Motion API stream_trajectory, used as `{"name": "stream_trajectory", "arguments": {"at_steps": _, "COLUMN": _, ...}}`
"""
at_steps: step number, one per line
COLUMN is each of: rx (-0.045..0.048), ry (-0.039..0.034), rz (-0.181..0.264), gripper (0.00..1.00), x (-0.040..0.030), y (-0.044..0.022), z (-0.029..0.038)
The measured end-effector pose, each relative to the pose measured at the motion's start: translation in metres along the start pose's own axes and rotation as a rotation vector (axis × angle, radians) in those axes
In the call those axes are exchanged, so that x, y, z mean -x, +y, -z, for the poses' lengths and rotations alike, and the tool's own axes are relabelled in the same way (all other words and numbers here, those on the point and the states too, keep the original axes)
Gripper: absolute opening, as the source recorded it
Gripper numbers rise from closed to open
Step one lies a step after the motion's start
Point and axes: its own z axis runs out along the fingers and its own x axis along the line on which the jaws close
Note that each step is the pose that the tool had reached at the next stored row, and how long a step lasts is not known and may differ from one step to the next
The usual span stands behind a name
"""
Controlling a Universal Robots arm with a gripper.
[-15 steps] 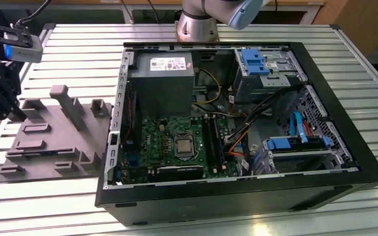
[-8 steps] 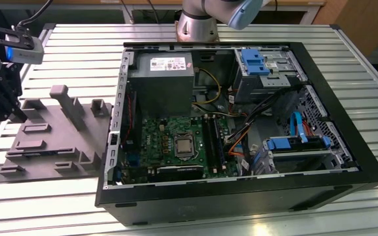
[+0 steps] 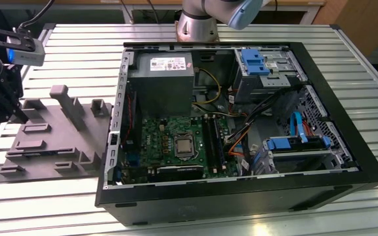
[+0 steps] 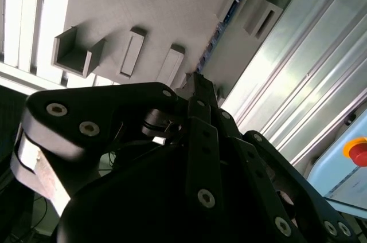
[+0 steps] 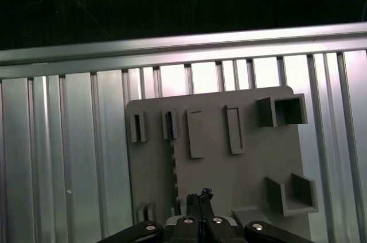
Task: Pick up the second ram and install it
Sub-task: 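Pick up the second ram and move it above second insertion slot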
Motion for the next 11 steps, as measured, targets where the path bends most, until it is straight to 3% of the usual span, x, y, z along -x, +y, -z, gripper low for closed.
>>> {"name": "stream_trajectory", "arguments": {"at_steps": 11, "rx": 0.0000, "ry": -0.0001, "rz": 0.000, "gripper": 0.11, "x": -0.0001, "y": -0.0003, "z": -0.0057}}
